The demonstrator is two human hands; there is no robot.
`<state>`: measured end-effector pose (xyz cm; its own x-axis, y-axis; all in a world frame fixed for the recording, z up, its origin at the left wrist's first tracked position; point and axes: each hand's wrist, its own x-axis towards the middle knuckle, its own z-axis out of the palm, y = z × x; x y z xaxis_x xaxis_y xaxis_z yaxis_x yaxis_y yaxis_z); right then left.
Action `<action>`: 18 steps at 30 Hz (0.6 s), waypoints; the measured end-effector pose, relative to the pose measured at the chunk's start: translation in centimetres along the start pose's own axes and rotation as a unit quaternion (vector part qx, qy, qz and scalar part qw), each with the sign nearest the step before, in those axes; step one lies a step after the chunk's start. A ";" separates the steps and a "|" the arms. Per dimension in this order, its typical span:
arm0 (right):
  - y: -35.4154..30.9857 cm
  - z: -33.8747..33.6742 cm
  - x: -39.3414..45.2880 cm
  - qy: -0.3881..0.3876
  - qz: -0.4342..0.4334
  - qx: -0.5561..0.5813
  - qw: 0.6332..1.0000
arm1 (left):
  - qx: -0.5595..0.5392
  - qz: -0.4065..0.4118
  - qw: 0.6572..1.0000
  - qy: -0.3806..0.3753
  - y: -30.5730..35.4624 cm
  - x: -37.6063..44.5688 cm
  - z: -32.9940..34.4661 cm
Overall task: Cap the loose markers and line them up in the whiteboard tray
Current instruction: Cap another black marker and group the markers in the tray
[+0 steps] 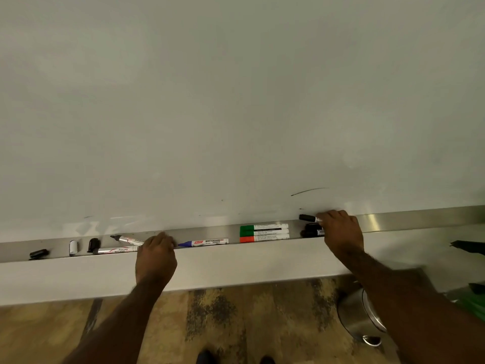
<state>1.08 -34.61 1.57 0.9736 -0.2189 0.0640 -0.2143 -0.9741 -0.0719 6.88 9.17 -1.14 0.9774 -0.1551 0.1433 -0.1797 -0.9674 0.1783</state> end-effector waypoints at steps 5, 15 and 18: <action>1.2 0.0 0.5 -0.027 0.025 0.016 0.999 | -0.035 -0.011 0.999 0.002 -0.3 -0.5 0.8; 1.1 0.6 -0.3 -0.049 0.048 0.043 0.997 | -0.066 -0.018 0.998 -0.003 -0.2 -0.3 1.0; 0.9 0.6 -0.1 -0.048 0.048 0.046 0.997 | -0.067 -0.016 0.998 -0.007 -0.3 -0.3 1.0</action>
<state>0.85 -35.39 0.90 0.9530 -0.3000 -0.0419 -0.3027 -0.9387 -0.1650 6.77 9.27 -2.15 0.9844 -0.1277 0.1213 -0.1598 -0.9369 0.3111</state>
